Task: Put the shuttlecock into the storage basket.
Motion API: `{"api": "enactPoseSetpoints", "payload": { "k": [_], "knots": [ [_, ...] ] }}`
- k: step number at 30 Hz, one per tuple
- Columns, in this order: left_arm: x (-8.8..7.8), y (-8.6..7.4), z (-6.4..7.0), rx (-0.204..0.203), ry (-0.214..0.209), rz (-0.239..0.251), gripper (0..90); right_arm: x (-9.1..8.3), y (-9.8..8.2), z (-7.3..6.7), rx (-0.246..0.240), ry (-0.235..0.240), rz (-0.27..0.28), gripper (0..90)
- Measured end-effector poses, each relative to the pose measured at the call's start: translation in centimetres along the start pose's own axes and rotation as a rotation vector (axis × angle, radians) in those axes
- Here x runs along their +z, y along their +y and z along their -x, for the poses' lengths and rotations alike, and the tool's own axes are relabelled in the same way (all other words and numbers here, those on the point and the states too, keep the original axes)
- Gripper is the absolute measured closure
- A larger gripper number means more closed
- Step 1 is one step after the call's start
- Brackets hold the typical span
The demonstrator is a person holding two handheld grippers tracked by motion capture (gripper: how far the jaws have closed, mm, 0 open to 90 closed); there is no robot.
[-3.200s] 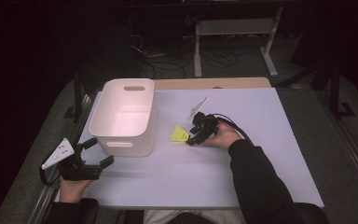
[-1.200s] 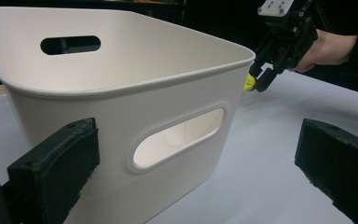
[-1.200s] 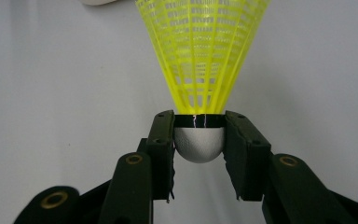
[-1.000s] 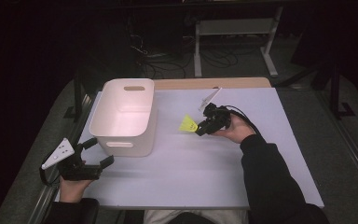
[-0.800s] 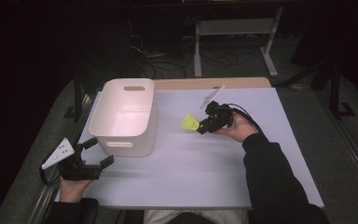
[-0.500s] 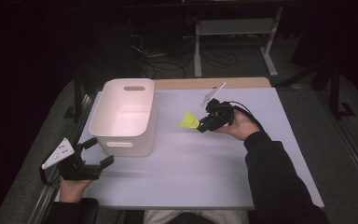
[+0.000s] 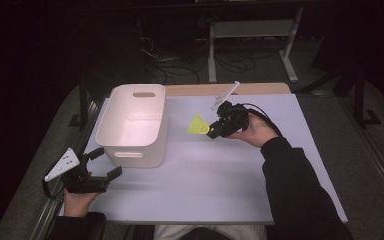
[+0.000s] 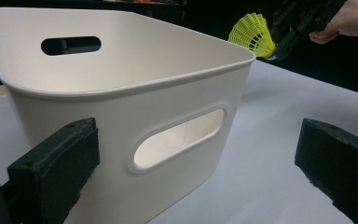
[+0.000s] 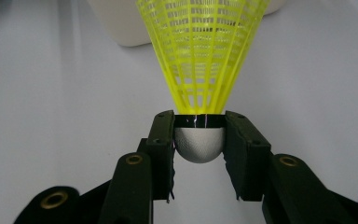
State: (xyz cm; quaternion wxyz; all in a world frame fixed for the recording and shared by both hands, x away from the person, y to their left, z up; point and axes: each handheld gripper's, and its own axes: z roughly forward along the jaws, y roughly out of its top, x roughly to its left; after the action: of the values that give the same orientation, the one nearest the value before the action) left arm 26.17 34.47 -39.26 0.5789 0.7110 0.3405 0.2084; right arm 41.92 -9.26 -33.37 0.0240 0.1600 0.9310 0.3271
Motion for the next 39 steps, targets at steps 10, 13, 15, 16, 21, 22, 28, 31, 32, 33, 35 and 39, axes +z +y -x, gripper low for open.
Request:
{"api": "enactPoseSetpoints", "payload": {
  "k": [10, 13, 15, 16, 21, 22, 28, 31, 32, 33, 35, 39],
  "knots": [
    [0.0, 0.0, 0.0, -0.002, 0.002, -0.002, 0.0, -1.0, 1.3, -0.5, -0.017, -0.004, 0.001, 63.1],
    [0.0, 0.0, 0.0, -0.001, 0.002, -0.004, 0.0, -1.2, 1.5, -0.6, -0.023, -0.005, -0.001, 63.1],
    [0.0, 0.0, 0.0, -0.001, 0.004, -0.004, 0.0, -1.3, 1.6, -0.6, -0.025, -0.006, 0.0, 63.1],
    [0.0, 0.0, 0.0, -0.001, 0.004, -0.004, 0.0, -1.4, 1.6, -0.6, -0.023, -0.007, -0.001, 63.1],
    [0.0, 0.0, 0.0, -0.001, 0.004, -0.004, 0.0, -1.9, 1.8, -0.6, -0.023, -0.011, 0.011, 63.1],
    [0.0, 0.0, 0.0, -0.001, 0.004, -0.004, 0.0, -2.0, 1.8, -0.6, -0.016, -0.011, 0.014, 63.1],
    [0.0, 0.0, 0.0, -0.002, 0.003, -0.002, 0.0, -2.4, 2.3, -0.7, -0.015, -0.013, 0.016, 63.1],
    [0.0, 0.0, 0.0, -0.002, 0.004, -0.002, 0.0, -2.6, 2.6, -0.8, -0.021, -0.014, 0.016, 63.1],
    [0.0, 0.0, 0.0, -0.002, 0.003, -0.002, 0.0, -2.7, 2.8, -0.8, -0.022, -0.014, 0.017, 63.1],
    [0.0, 0.0, 0.0, -0.002, 0.003, -0.001, 0.0, -2.7, 2.9, -0.9, -0.023, -0.014, 0.018, 63.1],
    [0.0, 0.0, 0.0, -0.002, 0.003, 0.0, 0.0, -2.7, 3.1, -0.9, -0.026, -0.014, 0.016, 63.1],
    [0.0, 0.0, 0.0, -0.002, 0.003, 0.001, 0.0, -2.8, 3.6, -1.1, -0.036, -0.011, 0.017, 63.1]
  ]
}}
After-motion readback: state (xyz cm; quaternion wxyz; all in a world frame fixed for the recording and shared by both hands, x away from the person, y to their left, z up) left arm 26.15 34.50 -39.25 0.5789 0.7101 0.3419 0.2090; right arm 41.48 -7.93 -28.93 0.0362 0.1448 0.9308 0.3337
